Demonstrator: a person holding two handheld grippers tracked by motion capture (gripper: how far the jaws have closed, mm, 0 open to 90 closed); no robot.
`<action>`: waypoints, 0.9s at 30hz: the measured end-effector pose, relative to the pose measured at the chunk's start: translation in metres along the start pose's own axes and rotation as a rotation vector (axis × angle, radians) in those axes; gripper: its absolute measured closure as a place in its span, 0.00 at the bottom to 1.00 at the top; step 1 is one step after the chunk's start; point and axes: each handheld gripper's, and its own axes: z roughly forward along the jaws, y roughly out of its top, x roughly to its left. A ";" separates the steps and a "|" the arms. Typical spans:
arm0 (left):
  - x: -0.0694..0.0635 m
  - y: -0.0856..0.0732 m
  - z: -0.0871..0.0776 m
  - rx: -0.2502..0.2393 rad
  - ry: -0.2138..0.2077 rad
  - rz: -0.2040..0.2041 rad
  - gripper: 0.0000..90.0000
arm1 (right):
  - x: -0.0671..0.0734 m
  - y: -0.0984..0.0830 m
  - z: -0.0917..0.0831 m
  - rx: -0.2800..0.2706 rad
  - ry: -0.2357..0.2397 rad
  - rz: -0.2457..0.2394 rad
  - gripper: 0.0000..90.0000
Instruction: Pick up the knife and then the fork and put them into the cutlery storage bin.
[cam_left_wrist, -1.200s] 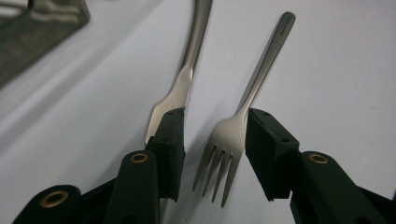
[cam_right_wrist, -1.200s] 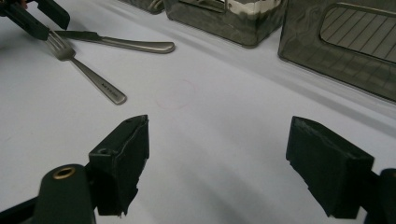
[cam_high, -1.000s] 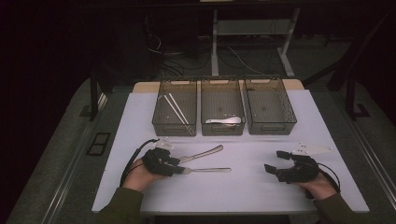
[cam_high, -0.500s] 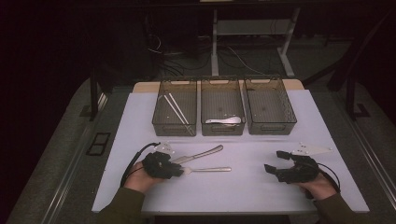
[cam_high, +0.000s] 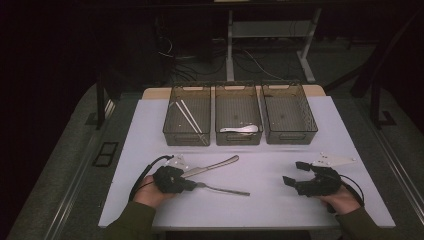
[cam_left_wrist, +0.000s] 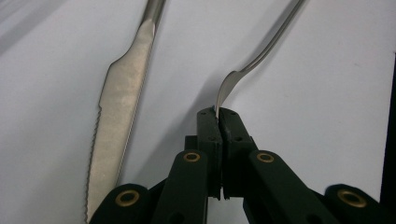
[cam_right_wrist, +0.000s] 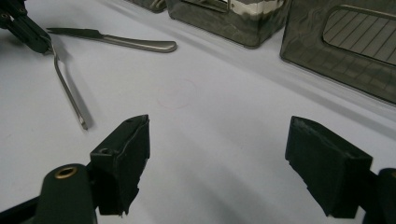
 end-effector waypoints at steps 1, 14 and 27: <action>0.000 0.001 -0.001 -0.008 -0.004 -0.005 0.97 | 0.000 0.000 0.000 0.001 0.002 -0.001 0.24; -0.004 0.012 -0.015 -0.127 0.023 -0.019 0.97 | 0.005 0.013 -0.004 0.035 0.085 -0.039 0.21; -0.010 0.042 -0.013 -0.137 0.054 0.025 0.97 | 0.024 0.046 0.008 0.073 0.204 -0.167 0.35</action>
